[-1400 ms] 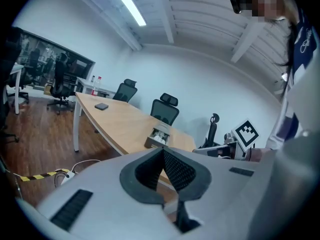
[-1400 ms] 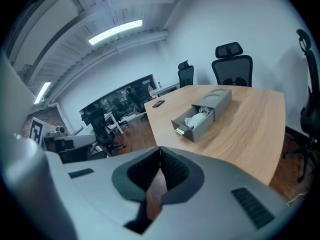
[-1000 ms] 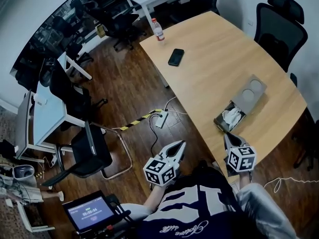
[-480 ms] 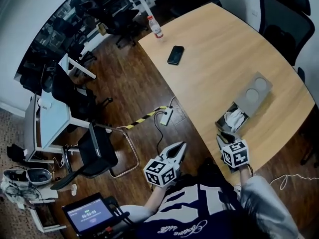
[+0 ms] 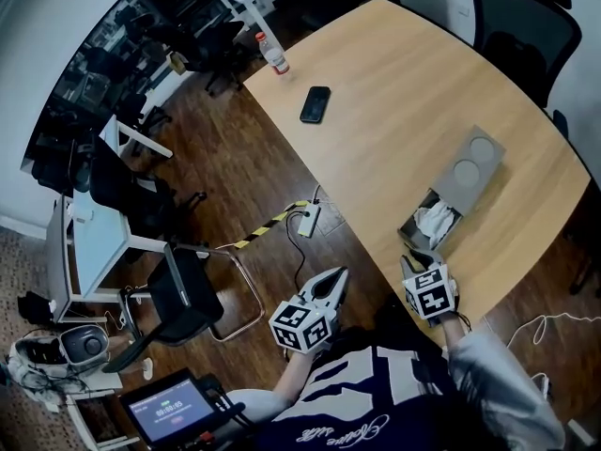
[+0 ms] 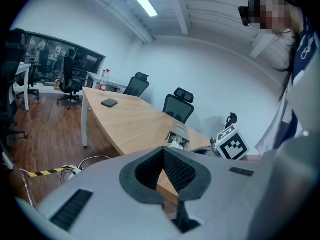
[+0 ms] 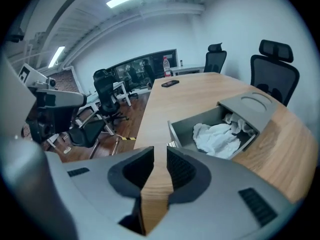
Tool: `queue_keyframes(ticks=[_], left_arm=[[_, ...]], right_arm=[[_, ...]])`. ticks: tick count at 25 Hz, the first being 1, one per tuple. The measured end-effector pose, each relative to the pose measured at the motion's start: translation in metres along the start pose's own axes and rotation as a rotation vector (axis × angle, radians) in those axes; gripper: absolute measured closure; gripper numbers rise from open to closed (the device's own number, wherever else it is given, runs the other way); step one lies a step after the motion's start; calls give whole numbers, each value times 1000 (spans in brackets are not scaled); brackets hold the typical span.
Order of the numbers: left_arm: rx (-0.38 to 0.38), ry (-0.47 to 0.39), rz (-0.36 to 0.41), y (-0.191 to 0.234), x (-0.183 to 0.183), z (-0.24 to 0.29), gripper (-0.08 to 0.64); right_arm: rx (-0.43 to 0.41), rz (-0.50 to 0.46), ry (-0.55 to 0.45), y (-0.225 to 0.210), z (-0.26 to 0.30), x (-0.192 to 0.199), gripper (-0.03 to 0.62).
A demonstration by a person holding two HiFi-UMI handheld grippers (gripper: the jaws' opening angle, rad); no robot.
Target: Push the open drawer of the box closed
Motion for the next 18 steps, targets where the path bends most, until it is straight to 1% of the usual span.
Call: queue_keyframes(ticks=[2,4,8,10,14,18], left_arm=[[0,2,-2,-3,-1,0,558],[1,6,0,-3,-2,1,558],[0,7,-1,13,1,10,558],[-1,7,-2,19,2,13,558],[-2,14,-7,21,3,13,558],[8,11,-8,19,1,16,558]], right_arm=[[13,14,-37,-3,-7,1,518],[23,27,-55,-4,-7,-2,518],[82,8,-87,-8,9,-16,523],[86,10,-73,-10,15,-20,537],[40,22,-38,-4,20,-11,535],[72,6,-16,-4,19,-2,535]])
Point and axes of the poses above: the fingertips, and each gripper's own axes: z forward along the fingers, y to its left, x out of its underside, the point moved 3 cm from there along -z, backward along the fingers, and after that the axes turned 13 degrees about z, right-handed, at the moved point
